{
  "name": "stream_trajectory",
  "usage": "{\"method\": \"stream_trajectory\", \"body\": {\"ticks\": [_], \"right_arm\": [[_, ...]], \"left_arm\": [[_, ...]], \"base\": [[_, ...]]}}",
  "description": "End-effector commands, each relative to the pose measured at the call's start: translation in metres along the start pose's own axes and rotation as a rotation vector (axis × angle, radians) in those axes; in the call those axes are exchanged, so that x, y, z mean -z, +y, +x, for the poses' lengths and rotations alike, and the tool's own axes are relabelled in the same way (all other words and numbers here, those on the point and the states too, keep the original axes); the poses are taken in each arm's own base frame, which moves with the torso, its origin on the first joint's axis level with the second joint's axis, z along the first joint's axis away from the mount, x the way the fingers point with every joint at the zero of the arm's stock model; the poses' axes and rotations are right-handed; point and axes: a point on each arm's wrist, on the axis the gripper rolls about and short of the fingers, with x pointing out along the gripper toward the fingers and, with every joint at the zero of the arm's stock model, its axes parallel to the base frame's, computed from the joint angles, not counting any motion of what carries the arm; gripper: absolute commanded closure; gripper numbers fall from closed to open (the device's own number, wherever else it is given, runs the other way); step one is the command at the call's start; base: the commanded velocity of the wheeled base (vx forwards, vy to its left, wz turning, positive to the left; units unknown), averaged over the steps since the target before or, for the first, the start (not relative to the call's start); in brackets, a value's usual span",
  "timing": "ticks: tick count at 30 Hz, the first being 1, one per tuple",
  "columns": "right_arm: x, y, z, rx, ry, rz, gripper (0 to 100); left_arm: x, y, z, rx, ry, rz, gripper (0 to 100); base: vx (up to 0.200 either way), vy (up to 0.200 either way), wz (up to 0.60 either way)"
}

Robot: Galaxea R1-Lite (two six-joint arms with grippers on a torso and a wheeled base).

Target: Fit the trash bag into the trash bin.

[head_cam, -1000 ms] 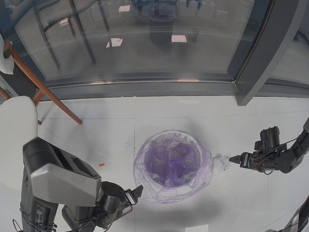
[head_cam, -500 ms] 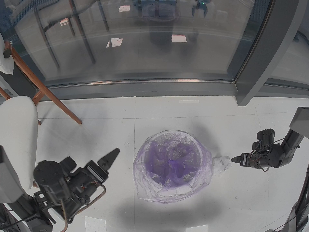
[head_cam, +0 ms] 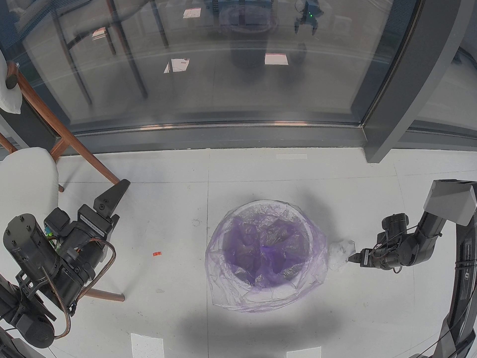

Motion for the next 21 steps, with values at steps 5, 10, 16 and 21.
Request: {"method": "stream_trajectory", "body": {"ticks": [5,10,16,21], "right_arm": [[-0.025,0.012,0.015,-0.022,-0.034,-0.014,0],[-0.046,0.017,0.028,-0.023,-0.052,-0.013,0],[-0.072,0.021,0.044,-0.019,-0.058,-0.01,0],[-0.095,0.026,0.058,-0.03,-0.104,-0.013,0]], "left_arm": [[-0.004,0.002,-0.004,-0.002,-0.005,-0.001,0],[-0.003,0.004,-0.007,-0.015,-0.003,0.011,0],[-0.006,0.001,-0.007,0.004,-0.016,0.005,0],[-0.006,0.002,-0.008,0.001,-0.014,0.005,0]], "base": [[-0.2,0.0,0.0],[-0.2,0.0,0.0],[-0.033,0.0,0.0],[0.0,0.0,0.0]]}}
